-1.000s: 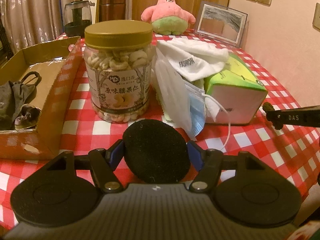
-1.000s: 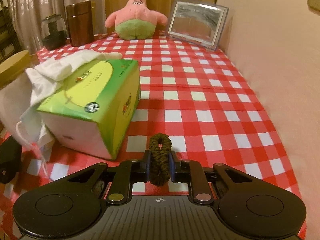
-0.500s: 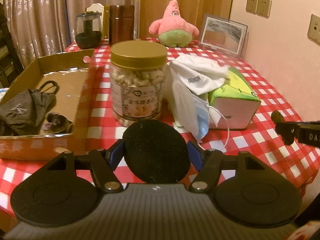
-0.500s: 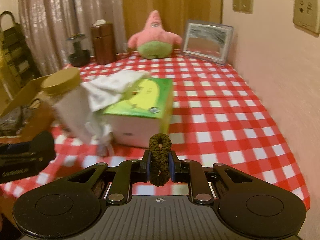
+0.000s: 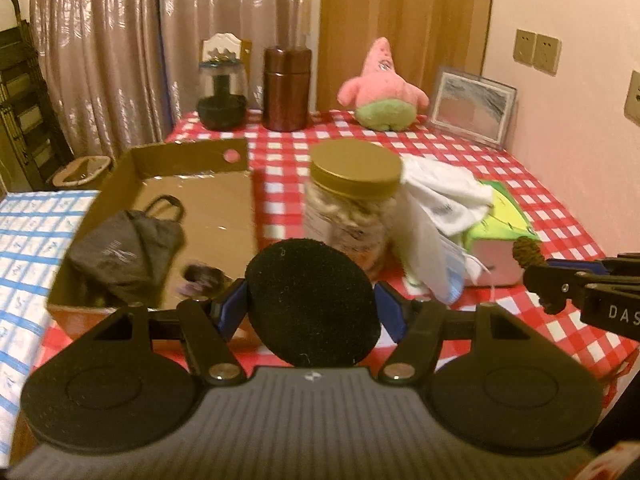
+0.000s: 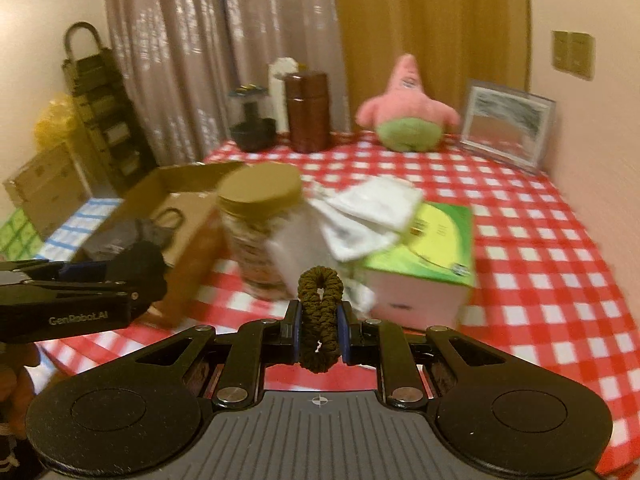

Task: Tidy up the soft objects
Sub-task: 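Carry the hair tie and black puff into the cardboard tray and release both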

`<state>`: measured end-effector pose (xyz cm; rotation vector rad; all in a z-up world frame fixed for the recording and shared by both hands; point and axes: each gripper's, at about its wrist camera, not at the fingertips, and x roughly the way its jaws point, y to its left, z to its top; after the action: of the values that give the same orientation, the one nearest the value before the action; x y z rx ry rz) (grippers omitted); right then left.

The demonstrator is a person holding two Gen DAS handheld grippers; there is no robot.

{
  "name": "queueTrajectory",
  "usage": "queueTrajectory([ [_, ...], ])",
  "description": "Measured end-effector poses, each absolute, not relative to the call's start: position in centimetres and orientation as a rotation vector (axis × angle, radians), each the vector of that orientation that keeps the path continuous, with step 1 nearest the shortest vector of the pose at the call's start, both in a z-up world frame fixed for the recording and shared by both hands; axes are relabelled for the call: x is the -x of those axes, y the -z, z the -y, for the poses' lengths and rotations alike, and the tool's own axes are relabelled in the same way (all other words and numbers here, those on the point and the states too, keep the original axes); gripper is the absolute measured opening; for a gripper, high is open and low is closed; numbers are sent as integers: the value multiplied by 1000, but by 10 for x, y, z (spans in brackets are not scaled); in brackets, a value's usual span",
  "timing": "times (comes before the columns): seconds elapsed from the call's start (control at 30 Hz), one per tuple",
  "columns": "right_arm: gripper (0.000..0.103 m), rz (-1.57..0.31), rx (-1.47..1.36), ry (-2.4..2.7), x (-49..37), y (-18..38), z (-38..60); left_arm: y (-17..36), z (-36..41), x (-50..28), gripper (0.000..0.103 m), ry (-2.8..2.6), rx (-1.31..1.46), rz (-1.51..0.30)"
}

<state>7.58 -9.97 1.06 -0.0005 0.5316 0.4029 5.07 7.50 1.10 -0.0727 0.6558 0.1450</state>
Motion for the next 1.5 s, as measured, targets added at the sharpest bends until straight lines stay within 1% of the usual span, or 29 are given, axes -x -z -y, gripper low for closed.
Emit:
queueTrajectory([
  [0.3, 19, -519, -5, -550, -89, -28, 31, -42, -140, -51, 65, -174, 58, -641],
  [0.57, 19, -531, 15, -648, -115, -27, -31, -50, -211, -68, 66, -193, 71, -646],
  [0.77, 19, -550, 10, -669, -138, -19, -60, -39, -243, -83, 66, -175, 84, -673],
  [1.1, 19, -597, -10, -675, -181, -3, -87, -10, -262, -104, 66, -115, 94, -711],
  [1.2, 19, -608, -13, -670, -190, 1, -91, -4, -266, -109, 69, -115, 88, -721],
  [1.3, 19, -616, -14, -667, -196, 4, -94, 1, -271, -111, 80, -114, 83, -723],
  [1.5, 19, -626, -14, -669, -200, 8, -98, 2, -277, -106, 83, -116, 64, -718],
])
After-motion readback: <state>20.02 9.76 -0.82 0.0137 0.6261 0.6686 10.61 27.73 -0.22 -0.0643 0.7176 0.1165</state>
